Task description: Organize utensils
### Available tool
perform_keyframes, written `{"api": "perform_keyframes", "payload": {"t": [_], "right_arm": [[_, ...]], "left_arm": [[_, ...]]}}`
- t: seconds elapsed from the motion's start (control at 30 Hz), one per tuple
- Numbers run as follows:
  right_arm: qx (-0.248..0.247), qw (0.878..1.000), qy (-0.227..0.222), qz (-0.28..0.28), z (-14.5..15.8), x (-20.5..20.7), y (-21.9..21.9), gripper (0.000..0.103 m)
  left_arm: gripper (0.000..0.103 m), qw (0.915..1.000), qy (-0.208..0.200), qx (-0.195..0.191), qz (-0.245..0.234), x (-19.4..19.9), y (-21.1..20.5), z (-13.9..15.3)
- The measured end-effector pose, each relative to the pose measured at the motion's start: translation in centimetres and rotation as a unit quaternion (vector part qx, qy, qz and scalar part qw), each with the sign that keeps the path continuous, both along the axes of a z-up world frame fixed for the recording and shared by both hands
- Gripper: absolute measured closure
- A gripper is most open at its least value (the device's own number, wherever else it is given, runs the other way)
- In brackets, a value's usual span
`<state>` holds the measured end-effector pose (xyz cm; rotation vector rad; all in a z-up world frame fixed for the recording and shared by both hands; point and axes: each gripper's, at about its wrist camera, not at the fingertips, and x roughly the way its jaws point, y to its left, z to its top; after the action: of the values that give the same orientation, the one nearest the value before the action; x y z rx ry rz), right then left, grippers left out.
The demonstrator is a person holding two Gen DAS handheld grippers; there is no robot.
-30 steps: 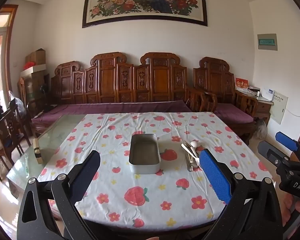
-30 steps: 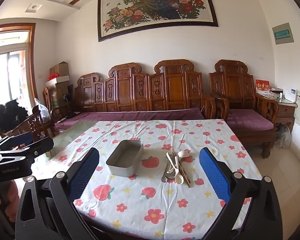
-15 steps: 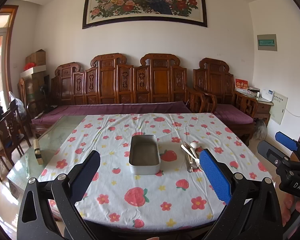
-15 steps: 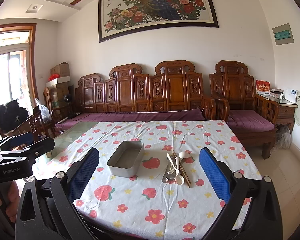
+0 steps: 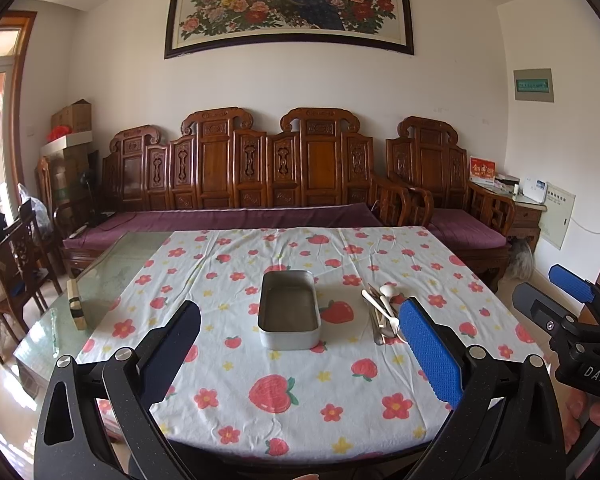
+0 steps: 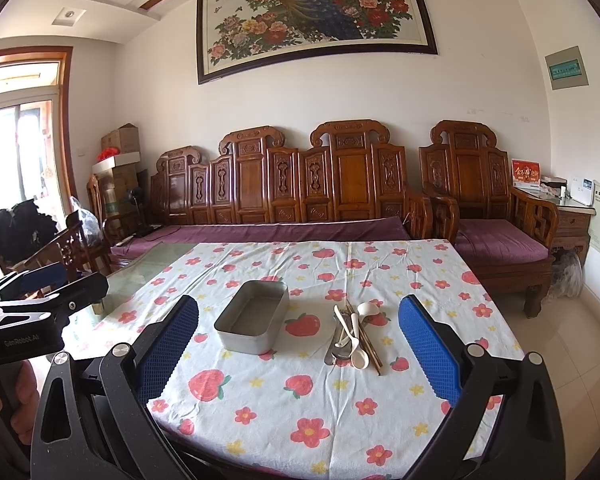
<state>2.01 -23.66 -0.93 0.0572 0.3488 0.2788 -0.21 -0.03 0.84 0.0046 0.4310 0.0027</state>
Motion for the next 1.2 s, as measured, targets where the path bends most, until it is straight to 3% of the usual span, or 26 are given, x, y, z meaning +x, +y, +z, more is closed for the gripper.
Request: {"api": "perform_keyframes", "payload": {"t": [0.4,0.87,0.9,0.93,1.2], "right_arm": [[0.0,1.0,0.0,0.0,0.1,-0.1,-0.1,0.003],[0.0,1.0,-0.001,0.0,0.2,-0.1,-0.2,0.003],[0.0,1.0,-0.001,0.0,0.2,-0.1,-0.2,0.003],[0.0,1.0,-0.001,0.0,0.2,-0.1,-0.2,0.003],[0.0,1.0,-0.002,0.0,0.1,-0.2,-0.3,0.003]], "left_arm": [[0.006,1.0,-0.001,0.0,0.0,0.1,-0.3,0.4],[0.006,1.0,-0.004,0.001,-0.003,0.0,-0.5,2.9],[0.006,0.9994,-0.024,0.025,-0.005,-0.4,-0.6,2.9],[0.006,1.0,-0.005,0.001,-0.002,-0.1,-0.5,2.8],[0.006,1.0,-0.005,0.001,-0.003,-0.1,-0.5,2.8]]}}
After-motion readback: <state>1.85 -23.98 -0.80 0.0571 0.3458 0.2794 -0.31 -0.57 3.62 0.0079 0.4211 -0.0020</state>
